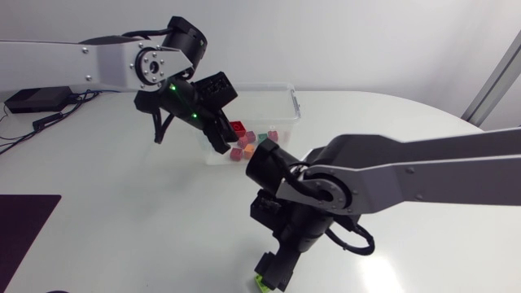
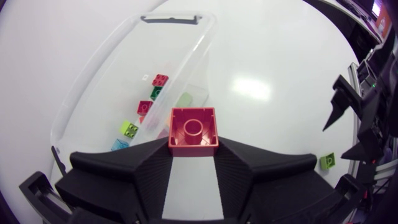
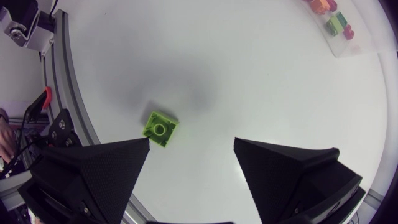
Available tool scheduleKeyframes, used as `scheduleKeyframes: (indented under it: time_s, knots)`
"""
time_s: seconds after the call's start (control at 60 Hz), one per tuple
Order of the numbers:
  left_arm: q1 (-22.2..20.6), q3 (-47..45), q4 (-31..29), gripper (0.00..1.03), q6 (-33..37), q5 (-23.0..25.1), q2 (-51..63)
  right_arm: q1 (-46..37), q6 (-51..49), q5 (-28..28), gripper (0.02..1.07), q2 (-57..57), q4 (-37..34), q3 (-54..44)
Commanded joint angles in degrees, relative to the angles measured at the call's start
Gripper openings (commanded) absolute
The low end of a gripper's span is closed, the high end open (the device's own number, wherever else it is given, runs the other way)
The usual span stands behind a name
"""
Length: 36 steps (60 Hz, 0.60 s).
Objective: Place the duplo bricks in the container
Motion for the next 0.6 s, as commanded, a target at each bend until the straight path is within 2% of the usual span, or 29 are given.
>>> scheduleKeyframes:
  time_s: [0.0,0.283,0.583]
  knots:
    - [1.6,3.6,1.3,0.34,-1.7,-0.5,3.9,1.3,2.2,-0.2,1.00,2.3,-1.1,0.9]
    - [5.3,9.8,3.7,0.34,-4.2,-0.6,7.7,4.0,3.8,0.1,1.00,4.7,-1.9,0.9]
    - [4.3,10.3,3.0,0.34,-5.3,-0.3,4.2,4.3,3.9,0.1,1.00,5.2,-1.8,1.2]
